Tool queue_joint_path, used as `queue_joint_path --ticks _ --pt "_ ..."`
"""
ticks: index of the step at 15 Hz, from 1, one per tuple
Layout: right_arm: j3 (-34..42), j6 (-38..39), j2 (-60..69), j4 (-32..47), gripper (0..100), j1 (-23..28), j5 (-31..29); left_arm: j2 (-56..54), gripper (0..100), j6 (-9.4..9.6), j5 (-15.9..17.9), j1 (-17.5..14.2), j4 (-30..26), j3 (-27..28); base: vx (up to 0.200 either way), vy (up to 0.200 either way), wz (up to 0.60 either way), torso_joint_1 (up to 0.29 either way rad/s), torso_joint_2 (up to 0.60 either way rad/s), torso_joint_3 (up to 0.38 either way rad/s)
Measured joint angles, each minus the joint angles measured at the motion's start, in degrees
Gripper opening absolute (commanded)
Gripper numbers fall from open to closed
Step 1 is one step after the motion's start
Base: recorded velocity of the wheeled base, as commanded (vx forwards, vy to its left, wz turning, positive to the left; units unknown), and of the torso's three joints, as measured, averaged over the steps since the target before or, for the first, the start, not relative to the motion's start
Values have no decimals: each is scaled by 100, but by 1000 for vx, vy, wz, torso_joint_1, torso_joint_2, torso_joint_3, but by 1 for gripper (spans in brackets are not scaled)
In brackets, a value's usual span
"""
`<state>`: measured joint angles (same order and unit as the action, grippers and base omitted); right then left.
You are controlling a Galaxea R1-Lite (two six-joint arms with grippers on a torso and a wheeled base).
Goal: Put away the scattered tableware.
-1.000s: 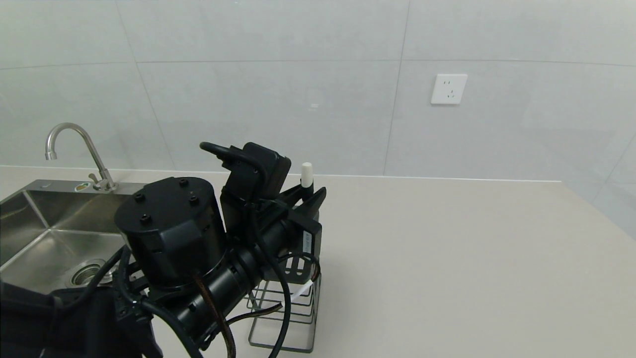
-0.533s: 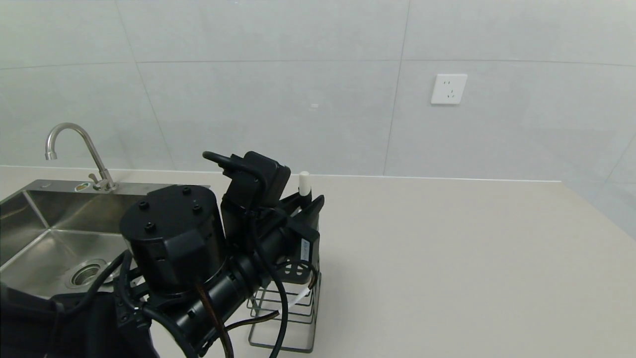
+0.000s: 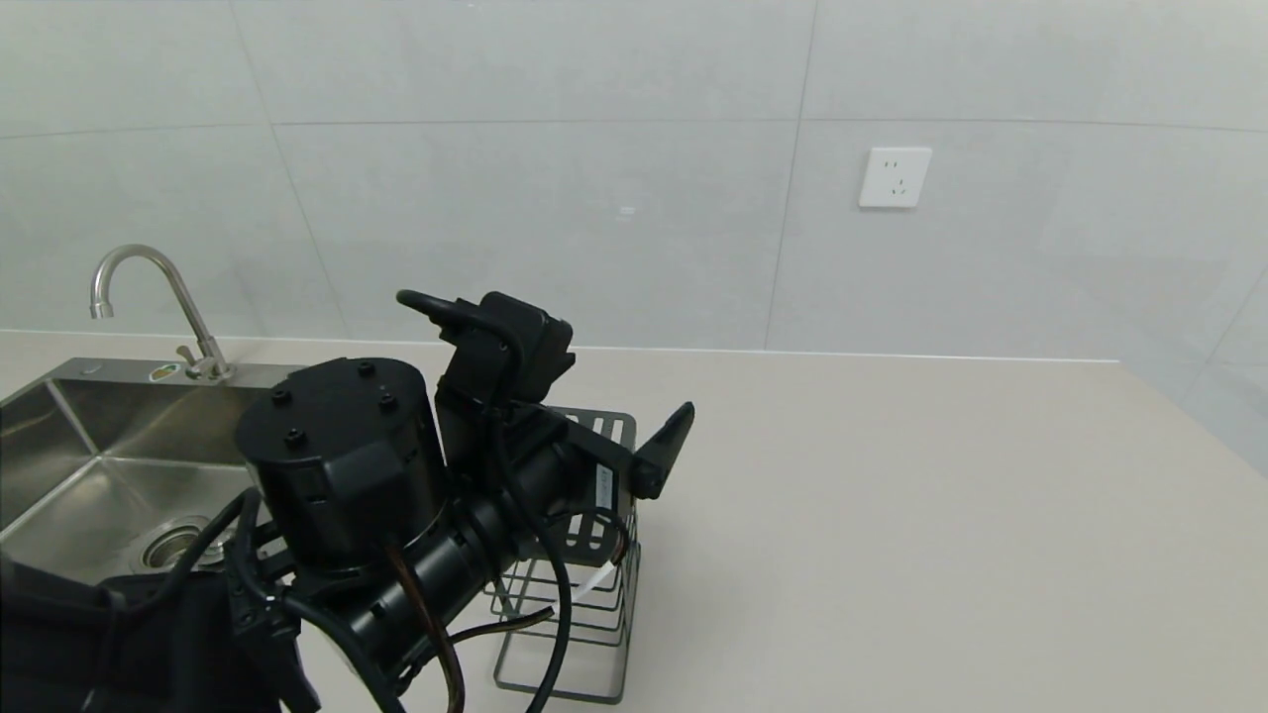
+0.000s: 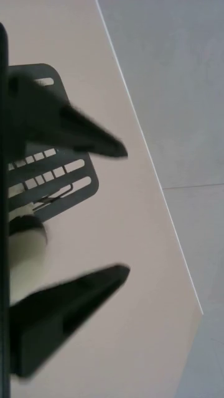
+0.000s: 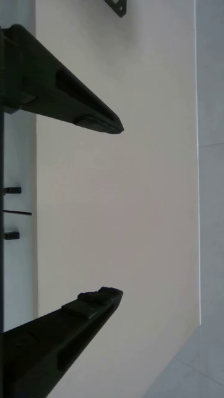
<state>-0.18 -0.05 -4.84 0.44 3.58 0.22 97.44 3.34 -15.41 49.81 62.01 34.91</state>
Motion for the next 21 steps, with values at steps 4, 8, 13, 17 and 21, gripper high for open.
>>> queue_joint_path --ticks 4,8,13,17,21 --pt "0 -2 0 0 100 2 2 -277 100 432 918 -362 41 2 0 0 0 0 0 0" --pt "0 -2 0 0 100 0 2 -797 100 453 1855 -1029 236 -110 0 0 0 0 0 0" --pt "0 0 0 -1 100 0 2 -2054 100 -212 3084 -2192 274 -197 0 0 0 0 0 0" --pt "0 -2 0 0 100 2 2 -3079 100 -1185 3135 -3780 268 -479 0 0 0 0 0 0" --pt "0 -2 0 0 100 0 2 -4653 100 -1379 3131 -4535 246 -1532 0 0 0 0 0 0"
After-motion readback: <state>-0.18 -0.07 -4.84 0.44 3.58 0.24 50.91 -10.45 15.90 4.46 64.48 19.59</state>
